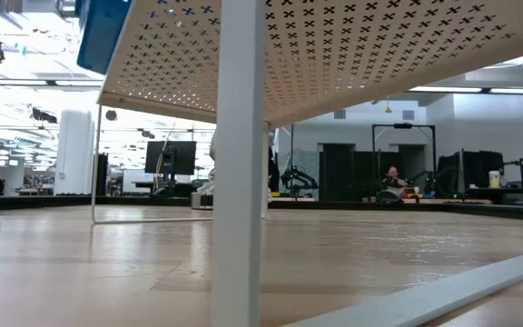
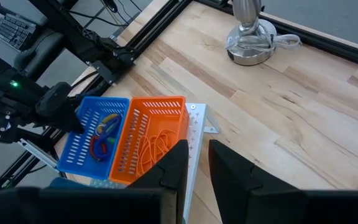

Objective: Pick & Place Office Desk Supplies
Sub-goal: Put the blue bin on the shelf, then return to Home Position

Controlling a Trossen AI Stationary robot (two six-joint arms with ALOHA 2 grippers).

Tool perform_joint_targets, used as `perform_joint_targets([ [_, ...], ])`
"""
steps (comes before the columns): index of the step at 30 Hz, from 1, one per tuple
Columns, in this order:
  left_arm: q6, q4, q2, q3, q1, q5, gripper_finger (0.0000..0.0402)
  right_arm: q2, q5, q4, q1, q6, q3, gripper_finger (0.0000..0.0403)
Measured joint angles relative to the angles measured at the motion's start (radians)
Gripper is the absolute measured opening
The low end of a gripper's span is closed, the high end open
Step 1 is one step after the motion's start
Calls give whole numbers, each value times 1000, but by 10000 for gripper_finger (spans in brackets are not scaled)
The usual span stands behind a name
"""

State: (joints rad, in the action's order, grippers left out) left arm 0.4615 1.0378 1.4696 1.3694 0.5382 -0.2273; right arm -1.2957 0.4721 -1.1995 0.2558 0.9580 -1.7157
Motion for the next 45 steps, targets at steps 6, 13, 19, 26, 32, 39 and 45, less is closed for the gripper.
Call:
perform_joint_targets([
  [6,-2,-3,0,0,-2,-41,122,0,0,0,0,0,0,62],
  [13,-2,-16,-7,0,-2,-67,134,0,0,0,0,0,0,62],
  [19,-18,-21,-15,0,3,-70,133,0,-1,-1,0,0,0,62],
  [26,-29,-14,-28,0,9,-69,142,0,-2,-2,0,0,0,62],
  [32,-57,6,-52,0,18,-64,143,0,-2,-2,0,3,0,62],
  [39,-119,2,-129,0,25,-60,140,0,-2,-1,0,3,0,62],
  [45,-411,7,-250,-1,-21,-63,137,0,-2,-10,0,3,0,62],
])
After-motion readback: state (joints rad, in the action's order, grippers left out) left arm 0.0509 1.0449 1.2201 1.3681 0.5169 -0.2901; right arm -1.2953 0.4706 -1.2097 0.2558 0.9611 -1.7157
